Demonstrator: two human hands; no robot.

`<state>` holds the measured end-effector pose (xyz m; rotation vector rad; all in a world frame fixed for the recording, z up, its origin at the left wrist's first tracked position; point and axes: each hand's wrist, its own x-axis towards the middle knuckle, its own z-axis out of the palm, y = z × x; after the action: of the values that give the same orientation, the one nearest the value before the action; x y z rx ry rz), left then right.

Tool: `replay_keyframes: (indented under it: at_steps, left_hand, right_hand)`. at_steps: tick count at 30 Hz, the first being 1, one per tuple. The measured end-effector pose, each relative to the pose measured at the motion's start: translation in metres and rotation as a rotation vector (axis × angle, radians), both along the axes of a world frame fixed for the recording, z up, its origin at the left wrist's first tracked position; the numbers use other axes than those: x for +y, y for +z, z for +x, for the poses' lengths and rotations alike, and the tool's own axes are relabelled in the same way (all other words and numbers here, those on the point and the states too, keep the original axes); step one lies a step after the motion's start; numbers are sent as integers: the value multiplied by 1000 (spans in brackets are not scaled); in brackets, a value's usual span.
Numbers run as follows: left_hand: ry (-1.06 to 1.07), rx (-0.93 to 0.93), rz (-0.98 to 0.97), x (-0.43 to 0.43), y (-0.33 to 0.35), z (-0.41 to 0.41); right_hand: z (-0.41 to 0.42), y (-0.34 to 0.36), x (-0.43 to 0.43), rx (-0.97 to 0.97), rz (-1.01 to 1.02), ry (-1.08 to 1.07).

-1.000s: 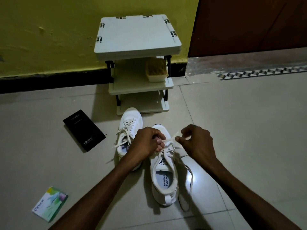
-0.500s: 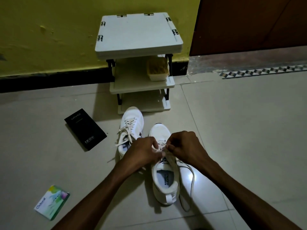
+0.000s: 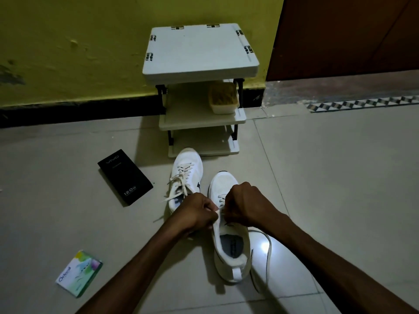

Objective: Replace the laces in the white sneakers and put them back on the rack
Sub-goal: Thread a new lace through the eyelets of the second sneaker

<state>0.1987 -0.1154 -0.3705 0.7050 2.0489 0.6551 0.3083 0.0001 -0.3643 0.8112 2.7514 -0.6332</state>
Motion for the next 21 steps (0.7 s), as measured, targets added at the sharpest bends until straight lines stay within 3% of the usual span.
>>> replay_keyframes:
  at_steps: [13, 21]
  left_hand:
    - [-18, -14, 31, -1, 2, 5]
    - [22, -106, 61, 1, -4, 3]
  right_hand:
    - [-9, 4, -10, -47, 135, 47]
    - [3, -8, -13, 83, 12, -60]
